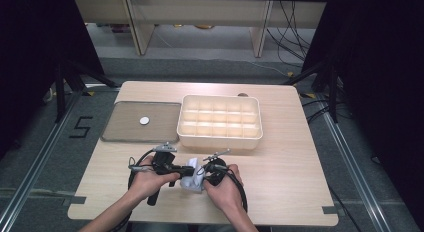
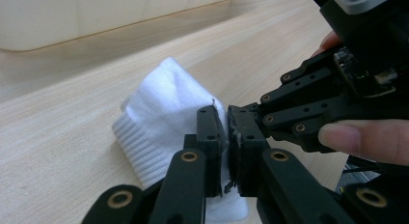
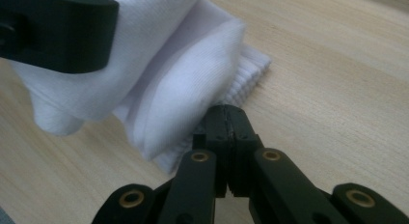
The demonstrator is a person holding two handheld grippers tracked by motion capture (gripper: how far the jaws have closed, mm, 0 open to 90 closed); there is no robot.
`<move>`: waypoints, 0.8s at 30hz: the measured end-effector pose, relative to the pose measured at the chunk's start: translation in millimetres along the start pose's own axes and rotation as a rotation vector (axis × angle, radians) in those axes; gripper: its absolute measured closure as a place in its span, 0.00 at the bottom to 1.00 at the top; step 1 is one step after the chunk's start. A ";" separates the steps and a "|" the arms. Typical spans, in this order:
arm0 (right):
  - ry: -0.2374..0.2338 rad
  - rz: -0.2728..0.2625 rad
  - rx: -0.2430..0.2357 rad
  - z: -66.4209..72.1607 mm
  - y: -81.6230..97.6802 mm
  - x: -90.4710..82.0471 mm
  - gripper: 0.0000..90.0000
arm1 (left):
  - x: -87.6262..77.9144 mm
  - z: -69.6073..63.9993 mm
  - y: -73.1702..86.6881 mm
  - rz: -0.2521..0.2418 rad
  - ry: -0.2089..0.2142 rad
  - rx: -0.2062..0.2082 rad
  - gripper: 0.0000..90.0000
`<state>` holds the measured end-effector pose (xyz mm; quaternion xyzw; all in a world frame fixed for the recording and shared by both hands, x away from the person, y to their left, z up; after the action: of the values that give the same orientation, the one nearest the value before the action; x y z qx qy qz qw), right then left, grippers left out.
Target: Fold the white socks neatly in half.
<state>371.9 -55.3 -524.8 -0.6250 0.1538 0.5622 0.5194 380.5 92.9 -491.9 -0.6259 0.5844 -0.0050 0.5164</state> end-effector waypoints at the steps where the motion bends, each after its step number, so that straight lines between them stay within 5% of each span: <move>1: 0.002 0.004 -0.027 -1.5 -0.3 0.1 1.00 | 0.5 0.6 0.1 0.002 0.004 -0.003 0.93; 20: 0.004 0.031 -0.010 7.0 0.1 2.4 1.00 | 2.6 0.7 1.4 0.015 -0.005 0.010 0.93; 24: 0.004 0.026 -0.038 6.1 0.0 2.9 1.00 | 2.8 -0.2 1.0 0.012 -0.016 0.011 0.93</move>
<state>369.5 -49.1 -526.3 -0.6338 0.1520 0.5704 0.4998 380.6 91.0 -494.1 -0.6197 0.5839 -0.0003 0.5244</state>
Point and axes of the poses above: each handheld gripper's, and its own axes: x roughly forward along the jaws, y roughly out of its underside, z roughly to its left, the point moved 4 cm from there along x, roughly forward along the jaws, and after that the axes turned 3 degrees about -x, right-handed, at the moved point
